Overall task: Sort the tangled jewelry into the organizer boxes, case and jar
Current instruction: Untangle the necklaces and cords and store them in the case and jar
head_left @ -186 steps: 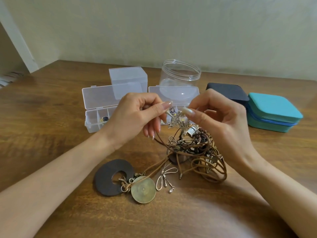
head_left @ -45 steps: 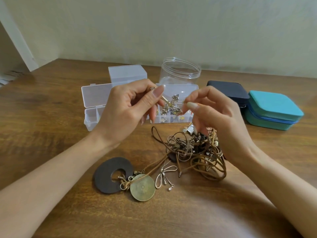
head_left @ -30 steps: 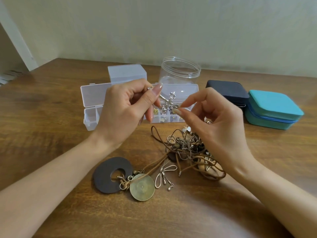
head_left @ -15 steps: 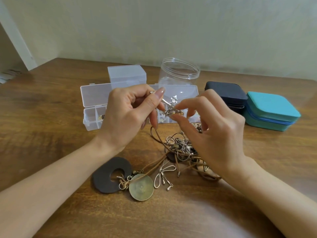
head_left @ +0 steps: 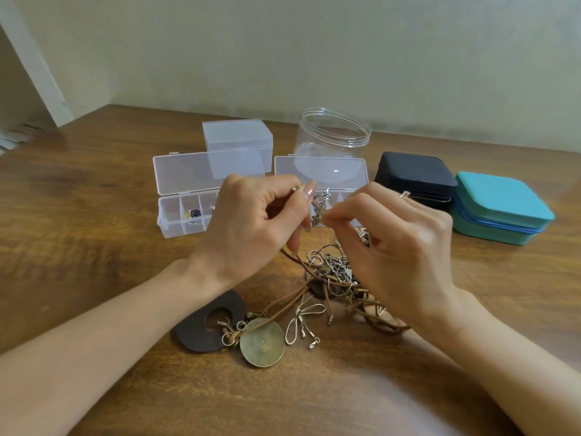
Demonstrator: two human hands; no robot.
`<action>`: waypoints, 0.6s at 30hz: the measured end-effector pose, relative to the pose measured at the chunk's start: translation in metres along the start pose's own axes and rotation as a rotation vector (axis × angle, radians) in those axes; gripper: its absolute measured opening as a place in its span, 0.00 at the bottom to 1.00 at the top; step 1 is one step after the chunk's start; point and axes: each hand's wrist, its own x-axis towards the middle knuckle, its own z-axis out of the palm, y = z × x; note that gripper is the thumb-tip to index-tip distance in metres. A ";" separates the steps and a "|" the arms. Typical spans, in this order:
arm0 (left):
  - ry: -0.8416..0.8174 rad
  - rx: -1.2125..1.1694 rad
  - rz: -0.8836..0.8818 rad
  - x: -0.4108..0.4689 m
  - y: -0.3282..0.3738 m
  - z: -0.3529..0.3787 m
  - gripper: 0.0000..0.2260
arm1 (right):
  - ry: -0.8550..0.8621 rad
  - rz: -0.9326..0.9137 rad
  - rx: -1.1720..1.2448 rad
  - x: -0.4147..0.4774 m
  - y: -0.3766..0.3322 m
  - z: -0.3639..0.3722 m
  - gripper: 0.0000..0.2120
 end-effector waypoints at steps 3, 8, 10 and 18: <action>-0.009 0.080 0.057 0.001 -0.001 -0.001 0.18 | -0.069 0.092 0.115 0.000 0.004 -0.001 0.03; 0.006 0.072 0.050 0.001 -0.002 -0.002 0.17 | -0.148 0.159 0.223 0.001 0.006 -0.002 0.02; 0.006 0.074 0.060 0.002 -0.001 -0.003 0.17 | -0.149 0.159 0.261 0.001 0.006 -0.002 0.03; -0.039 0.400 0.237 0.008 -0.003 -0.007 0.18 | -0.295 0.252 0.508 0.006 0.010 -0.005 0.04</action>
